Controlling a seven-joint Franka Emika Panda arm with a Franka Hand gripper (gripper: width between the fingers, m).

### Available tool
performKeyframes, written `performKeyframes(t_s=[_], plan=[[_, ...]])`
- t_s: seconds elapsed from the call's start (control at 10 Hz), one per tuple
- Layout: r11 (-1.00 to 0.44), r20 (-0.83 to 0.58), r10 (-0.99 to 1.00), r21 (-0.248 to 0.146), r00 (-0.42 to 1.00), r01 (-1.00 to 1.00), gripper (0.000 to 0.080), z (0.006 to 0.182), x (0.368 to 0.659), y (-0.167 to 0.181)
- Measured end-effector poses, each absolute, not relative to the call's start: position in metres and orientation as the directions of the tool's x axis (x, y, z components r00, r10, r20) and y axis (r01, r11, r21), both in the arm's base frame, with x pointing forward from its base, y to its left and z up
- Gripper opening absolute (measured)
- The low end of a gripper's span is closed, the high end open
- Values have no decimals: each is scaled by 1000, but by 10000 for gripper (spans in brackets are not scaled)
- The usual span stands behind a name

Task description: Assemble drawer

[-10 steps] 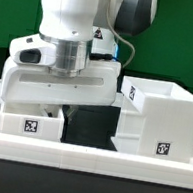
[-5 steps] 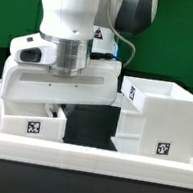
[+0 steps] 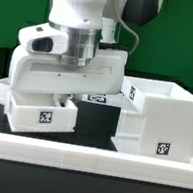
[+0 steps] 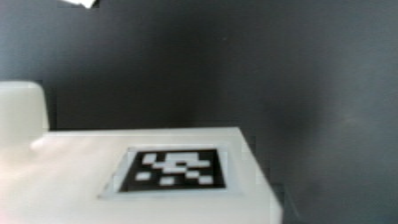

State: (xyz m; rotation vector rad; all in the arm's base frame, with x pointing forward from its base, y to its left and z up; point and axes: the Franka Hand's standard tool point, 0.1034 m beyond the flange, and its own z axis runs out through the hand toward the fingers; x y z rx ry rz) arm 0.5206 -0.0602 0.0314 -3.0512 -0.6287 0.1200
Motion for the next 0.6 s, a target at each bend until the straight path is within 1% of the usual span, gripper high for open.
performKeyframes(t_s=[0.1, 0.2, 0.4, 0.6], plan=[[-891, -76, 454, -52, 887, 452, 41, 35, 518, -55], [-857, -75, 516, -64, 854, 512, 41, 34, 516, -49], [-854, -75, 521, -65, 850, 517, 41, 33, 516, -50], [-794, -69, 608, -73, 791, 604, 41, 32, 515, -51]])
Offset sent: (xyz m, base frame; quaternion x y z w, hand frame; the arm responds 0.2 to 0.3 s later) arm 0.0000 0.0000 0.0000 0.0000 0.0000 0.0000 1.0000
